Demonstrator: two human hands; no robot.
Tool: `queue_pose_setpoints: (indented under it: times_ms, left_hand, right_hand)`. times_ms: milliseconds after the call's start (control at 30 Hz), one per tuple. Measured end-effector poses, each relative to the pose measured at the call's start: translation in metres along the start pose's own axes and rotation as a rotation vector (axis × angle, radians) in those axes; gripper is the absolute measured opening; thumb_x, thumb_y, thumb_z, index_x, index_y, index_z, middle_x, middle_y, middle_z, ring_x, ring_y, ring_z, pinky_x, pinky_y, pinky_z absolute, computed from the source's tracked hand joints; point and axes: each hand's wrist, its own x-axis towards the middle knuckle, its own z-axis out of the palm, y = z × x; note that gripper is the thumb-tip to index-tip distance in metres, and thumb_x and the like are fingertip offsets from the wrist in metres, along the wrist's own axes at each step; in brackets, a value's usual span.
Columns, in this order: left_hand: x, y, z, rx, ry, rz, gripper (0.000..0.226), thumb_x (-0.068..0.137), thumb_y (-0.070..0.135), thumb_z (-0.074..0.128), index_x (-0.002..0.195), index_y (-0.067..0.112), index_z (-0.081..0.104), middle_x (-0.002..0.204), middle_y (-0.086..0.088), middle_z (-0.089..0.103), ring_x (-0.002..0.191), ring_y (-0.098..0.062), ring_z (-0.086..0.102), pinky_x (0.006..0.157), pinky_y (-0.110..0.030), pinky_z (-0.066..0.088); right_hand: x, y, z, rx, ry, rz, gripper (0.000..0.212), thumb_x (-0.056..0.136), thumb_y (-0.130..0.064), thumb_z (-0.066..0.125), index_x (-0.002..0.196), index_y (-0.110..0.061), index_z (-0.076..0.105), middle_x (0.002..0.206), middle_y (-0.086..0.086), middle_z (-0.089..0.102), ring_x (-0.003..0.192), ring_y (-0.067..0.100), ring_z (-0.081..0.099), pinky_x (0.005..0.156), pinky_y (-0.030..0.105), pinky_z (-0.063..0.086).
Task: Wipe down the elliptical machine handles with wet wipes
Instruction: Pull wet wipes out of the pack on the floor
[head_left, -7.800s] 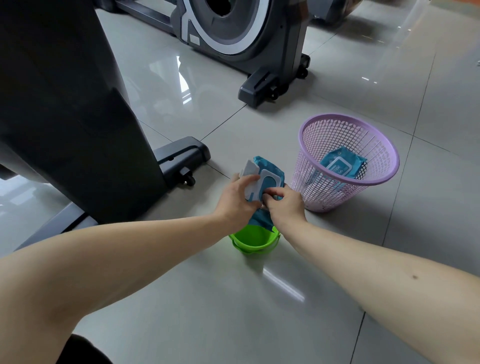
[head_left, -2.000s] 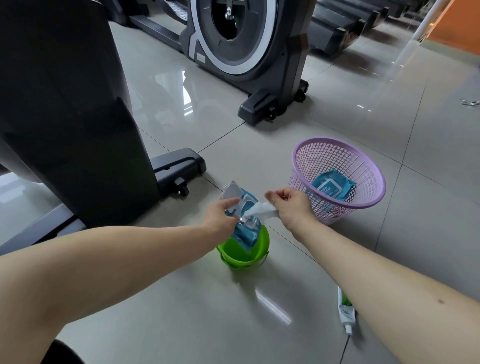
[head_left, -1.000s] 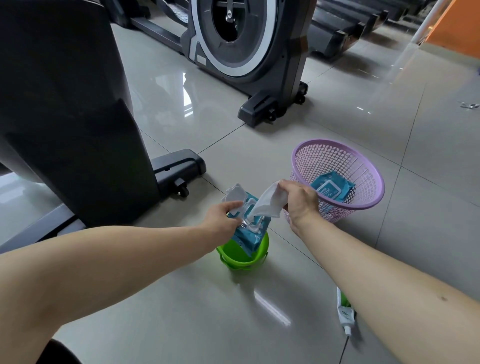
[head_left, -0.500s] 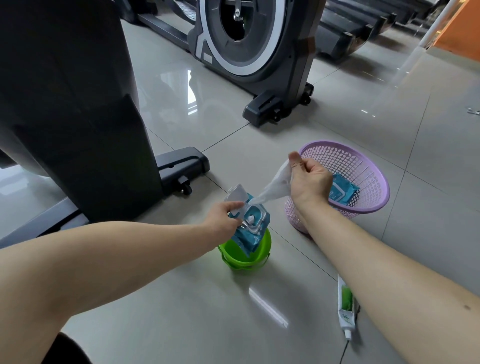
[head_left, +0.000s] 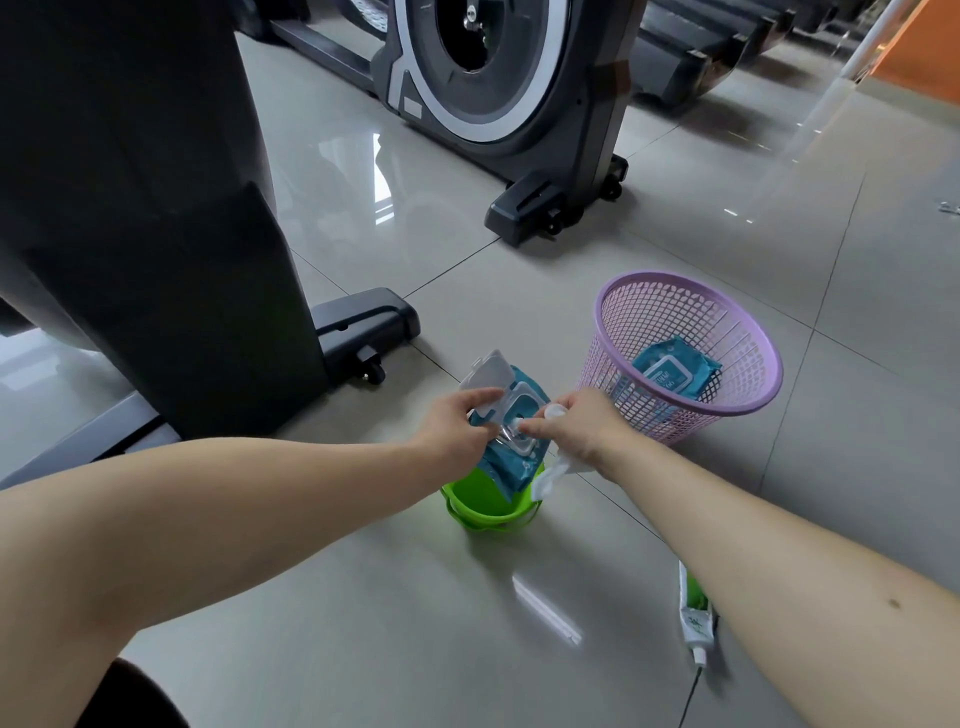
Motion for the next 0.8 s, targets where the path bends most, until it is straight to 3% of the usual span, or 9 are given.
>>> queue_pose_setpoints:
  times_ms: [67, 200, 300, 567, 800]
  left_hand:
    - [0.000, 0.000, 0.001, 0.000, -0.008, 0.013, 0.049, 0.092, 0.002, 0.069, 0.136, 0.023, 0.065, 0.134, 0.001, 0.066, 0.117, -0.021, 0.067, 0.101, -0.039, 0.057]
    - [0.000, -0.002, 0.002, 0.021, -0.034, 0.027, 0.049, 0.093, 0.003, 0.068, 0.138, 0.023, 0.064, 0.134, 0.002, 0.066, 0.117, -0.019, 0.067, 0.103, -0.038, 0.056]
    - [0.002, -0.002, 0.001, 0.017, -0.029, 0.025, 0.049, 0.093, 0.003, 0.068, 0.138, 0.023, 0.064, 0.134, 0.001, 0.067, 0.115, -0.019, 0.067, 0.103, -0.038, 0.056]
    - [0.003, -0.002, 0.002, -0.016, -0.039, 0.026, 0.049, 0.093, 0.004, 0.069, 0.138, 0.022, 0.065, 0.131, 0.001, 0.068, 0.114, -0.020, 0.068, 0.102, -0.039, 0.056]
    - [0.006, 0.000, 0.001, -0.016, -0.047, 0.021, 0.048, 0.094, 0.005, 0.069, 0.138, 0.025, 0.064, 0.131, 0.001, 0.068, 0.113, -0.021, 0.069, 0.102, -0.040, 0.057]
  right_hand:
    - [0.000, 0.003, 0.005, -0.015, -0.008, 0.005, 0.031, 0.069, -0.033, 0.093, 0.082, -0.011, 0.076, 0.086, 0.010, 0.077, 0.089, 0.028, 0.075, 0.085, 0.048, 0.063]
    - [-0.002, 0.000, 0.007, -0.042, 0.027, -0.012, 0.015, 0.075, -0.024, 0.085, 0.079, -0.012, 0.077, 0.081, 0.006, 0.076, 0.080, 0.022, 0.072, 0.079, 0.040, 0.061]
    - [-0.001, 0.000, 0.006, -0.036, 0.015, -0.005, 0.020, 0.079, -0.026, 0.084, 0.080, -0.009, 0.074, 0.084, 0.009, 0.075, 0.081, 0.024, 0.069, 0.078, 0.040, 0.059]
    - [-0.004, -0.003, 0.004, 0.009, 0.074, 0.006, 0.018, 0.082, -0.013, 0.066, 0.066, -0.014, 0.058, 0.068, 0.004, 0.055, 0.069, 0.021, 0.051, 0.059, 0.027, 0.039]
    - [0.000, 0.001, -0.003, 0.258, 0.132, 0.031, 0.007, 0.085, -0.013, 0.072, 0.083, -0.007, 0.070, 0.092, 0.011, 0.068, 0.083, 0.024, 0.062, 0.069, 0.030, 0.050]
